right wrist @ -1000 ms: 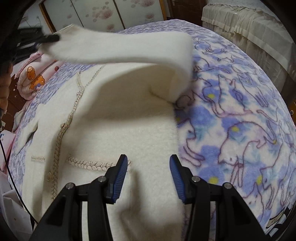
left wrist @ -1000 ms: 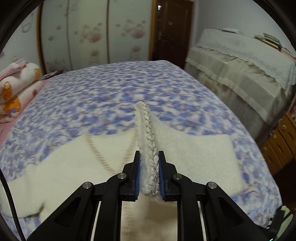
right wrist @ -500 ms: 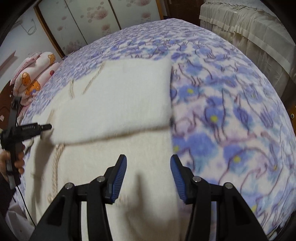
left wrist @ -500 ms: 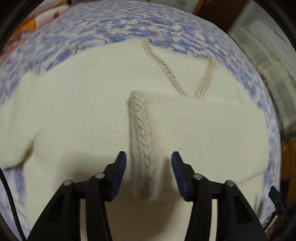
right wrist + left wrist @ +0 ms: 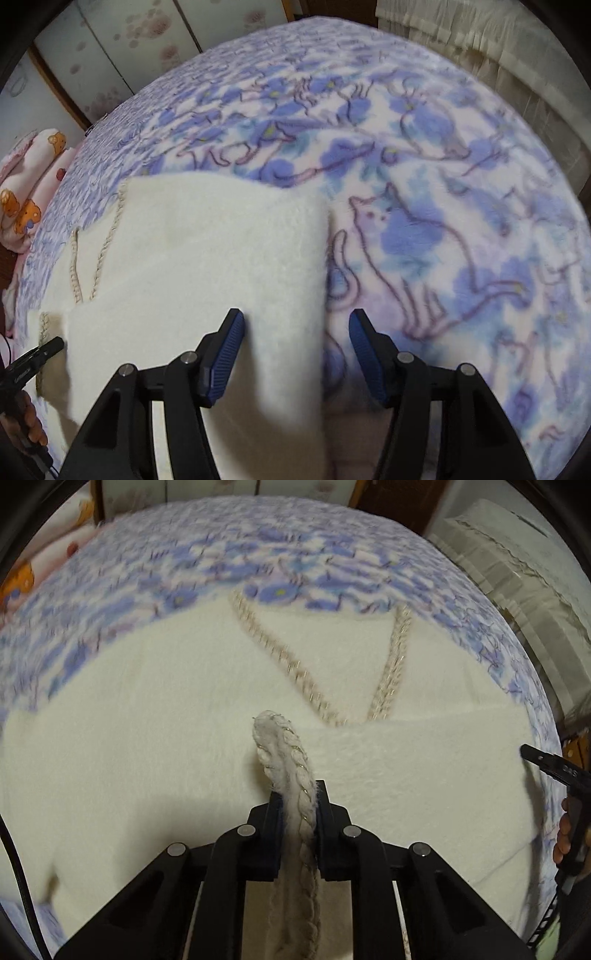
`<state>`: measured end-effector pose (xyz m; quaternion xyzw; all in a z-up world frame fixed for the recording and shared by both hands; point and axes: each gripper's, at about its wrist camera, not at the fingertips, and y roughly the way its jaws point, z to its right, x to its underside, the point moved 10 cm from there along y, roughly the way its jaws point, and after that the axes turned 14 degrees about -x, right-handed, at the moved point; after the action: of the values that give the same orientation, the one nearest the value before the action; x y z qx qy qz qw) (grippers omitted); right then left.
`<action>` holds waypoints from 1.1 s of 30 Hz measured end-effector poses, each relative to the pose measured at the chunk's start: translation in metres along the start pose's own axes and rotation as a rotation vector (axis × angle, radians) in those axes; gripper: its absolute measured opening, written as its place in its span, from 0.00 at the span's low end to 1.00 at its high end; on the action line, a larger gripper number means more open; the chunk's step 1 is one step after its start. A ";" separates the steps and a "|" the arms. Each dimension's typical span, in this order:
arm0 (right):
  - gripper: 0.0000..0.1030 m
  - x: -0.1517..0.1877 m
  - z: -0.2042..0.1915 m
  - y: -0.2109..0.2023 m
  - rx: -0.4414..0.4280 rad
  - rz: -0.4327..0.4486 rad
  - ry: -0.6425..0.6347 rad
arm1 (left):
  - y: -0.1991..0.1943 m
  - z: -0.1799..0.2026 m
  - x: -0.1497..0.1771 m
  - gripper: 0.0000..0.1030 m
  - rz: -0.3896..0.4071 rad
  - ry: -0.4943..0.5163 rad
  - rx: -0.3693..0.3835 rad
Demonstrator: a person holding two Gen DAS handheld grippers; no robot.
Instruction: Fold large clothes
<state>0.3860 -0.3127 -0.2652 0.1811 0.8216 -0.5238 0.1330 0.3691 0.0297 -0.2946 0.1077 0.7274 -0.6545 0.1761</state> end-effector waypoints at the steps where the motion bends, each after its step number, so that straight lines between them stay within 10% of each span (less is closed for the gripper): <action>1: 0.23 -0.003 -0.001 0.003 -0.033 0.010 0.004 | -0.010 0.001 -0.013 0.11 0.045 0.009 -0.003; 5: 0.14 -0.016 -0.009 -0.015 -0.018 0.124 -0.045 | -0.035 0.000 -0.052 0.11 0.149 -0.030 0.038; 9: 0.22 -0.008 0.003 0.004 0.044 0.093 -0.033 | -0.003 -0.007 -0.046 0.13 0.064 -0.023 -0.009; 12: 0.32 -0.006 0.008 -0.007 -0.005 0.088 0.031 | 0.029 -0.021 -0.017 0.32 -0.064 -0.039 -0.065; 17: 0.44 0.019 0.011 -0.042 -0.086 0.073 0.083 | 0.019 -0.034 0.004 0.57 -0.094 -0.147 0.086; 25: 0.46 0.077 -0.009 -0.044 -0.078 -0.008 -0.030 | 0.016 -0.028 0.027 0.57 -0.066 -0.095 0.027; 28: 0.45 0.086 -0.022 -0.034 -0.057 -0.011 -0.086 | 0.011 -0.021 0.034 0.27 -0.065 -0.077 -0.006; 29: 0.25 0.085 -0.021 -0.034 0.016 -0.005 -0.130 | 0.007 -0.022 0.035 0.21 -0.052 -0.068 -0.031; 33: 0.21 0.091 -0.008 -0.035 0.048 0.017 -0.106 | 0.003 -0.030 0.047 0.17 -0.038 -0.077 -0.015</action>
<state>0.2888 -0.3047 -0.2700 0.1631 0.7991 -0.5512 0.1763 0.3237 0.0567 -0.3132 0.0675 0.7270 -0.6557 0.1923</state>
